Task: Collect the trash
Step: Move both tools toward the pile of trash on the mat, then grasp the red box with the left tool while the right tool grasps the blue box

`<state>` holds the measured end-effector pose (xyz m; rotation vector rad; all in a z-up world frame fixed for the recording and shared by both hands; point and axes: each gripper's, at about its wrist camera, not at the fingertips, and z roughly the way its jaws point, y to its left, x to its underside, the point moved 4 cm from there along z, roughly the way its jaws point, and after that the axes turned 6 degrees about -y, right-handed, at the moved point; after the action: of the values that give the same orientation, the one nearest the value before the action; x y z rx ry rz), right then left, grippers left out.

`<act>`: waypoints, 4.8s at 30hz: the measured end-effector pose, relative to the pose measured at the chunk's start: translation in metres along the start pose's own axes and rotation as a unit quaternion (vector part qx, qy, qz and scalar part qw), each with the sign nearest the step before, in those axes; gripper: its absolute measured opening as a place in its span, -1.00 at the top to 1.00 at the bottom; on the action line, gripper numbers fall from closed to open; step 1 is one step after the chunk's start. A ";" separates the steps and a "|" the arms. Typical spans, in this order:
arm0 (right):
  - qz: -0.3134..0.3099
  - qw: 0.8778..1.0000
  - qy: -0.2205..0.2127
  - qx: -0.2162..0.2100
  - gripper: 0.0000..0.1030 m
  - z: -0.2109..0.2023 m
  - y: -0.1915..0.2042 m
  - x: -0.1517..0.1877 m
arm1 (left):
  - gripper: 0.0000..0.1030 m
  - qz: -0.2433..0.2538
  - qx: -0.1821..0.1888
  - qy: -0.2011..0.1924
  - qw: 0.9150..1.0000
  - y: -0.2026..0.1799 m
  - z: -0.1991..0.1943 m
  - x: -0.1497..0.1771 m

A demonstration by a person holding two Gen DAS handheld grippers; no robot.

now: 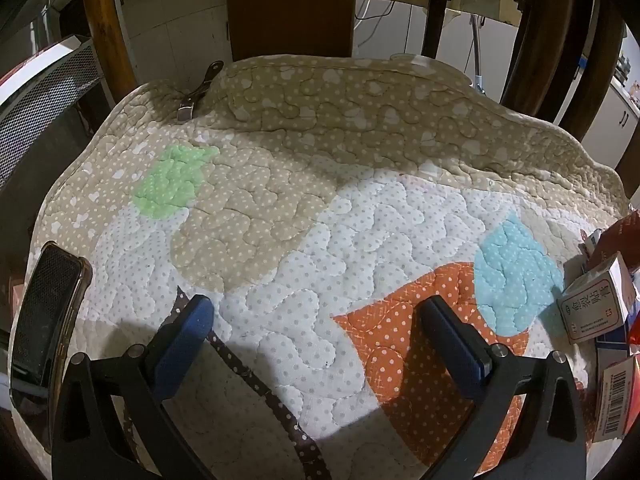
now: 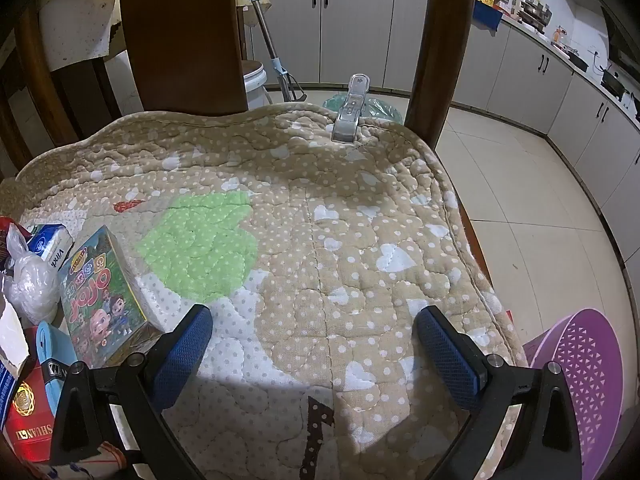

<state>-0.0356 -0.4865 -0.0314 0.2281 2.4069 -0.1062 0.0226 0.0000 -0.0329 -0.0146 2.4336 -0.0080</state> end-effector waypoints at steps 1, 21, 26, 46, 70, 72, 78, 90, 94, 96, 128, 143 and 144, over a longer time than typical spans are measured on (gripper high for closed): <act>0.000 1.000 0.000 0.000 -1.00 0.000 0.000 0.000 | -1.00 0.001 -0.001 0.000 1.000 0.000 0.000 0.000; 0.000 1.000 0.000 0.000 -1.00 0.000 0.000 0.000 | -1.00 -0.025 -0.034 0.001 0.999 -0.013 -0.038 0.038; 0.000 1.000 0.000 0.000 -1.00 0.000 0.000 0.000 | -1.00 -0.028 -0.036 0.003 0.999 -0.015 -0.041 0.039; 0.000 1.000 0.000 0.001 -1.00 0.001 -0.006 0.001 | -1.00 0.005 -0.010 0.011 1.000 -0.066 -0.110 0.049; 0.009 0.997 0.065 -0.047 -1.00 -0.073 -0.003 0.073 | -1.00 0.074 0.073 -0.007 0.995 -0.118 -0.189 0.070; 0.019 0.997 0.062 -0.049 -0.99 -0.083 -0.001 0.076 | -1.00 0.077 0.070 -0.008 0.995 -0.122 -0.192 0.072; 0.085 0.991 0.049 -0.092 -0.95 -0.116 0.007 0.087 | -1.00 0.101 0.069 -0.024 0.992 -0.135 -0.205 0.075; 0.148 0.984 -0.082 -0.046 -0.95 -0.232 0.052 0.080 | -1.00 0.106 0.089 -0.054 0.989 -0.136 -0.223 0.057; 0.106 0.985 -0.137 -0.021 -0.95 -0.268 0.075 0.075 | -1.00 0.089 0.090 -0.058 0.990 -0.128 -0.223 0.037; 0.101 0.983 -0.153 -0.007 -0.95 -0.280 0.079 0.081 | -1.00 0.086 0.082 -0.066 0.991 -0.127 -0.225 0.028; 0.043 0.992 -0.067 -0.094 -0.93 -0.244 0.093 0.075 | -1.00 0.109 0.083 -0.034 0.990 -0.116 -0.211 0.050; 0.045 0.980 0.013 -0.194 -0.55 -0.202 0.127 0.036 | -0.91 0.166 0.203 0.000 0.965 -0.136 -0.164 0.066; 0.037 0.980 0.021 -0.192 -0.55 -0.193 0.130 0.033 | -0.91 0.174 0.203 0.003 0.963 -0.141 -0.159 0.068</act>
<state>-0.1597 -0.3279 0.0889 0.1410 2.4007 0.3985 -0.1312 -0.1419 0.0456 0.5971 2.3643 -0.3475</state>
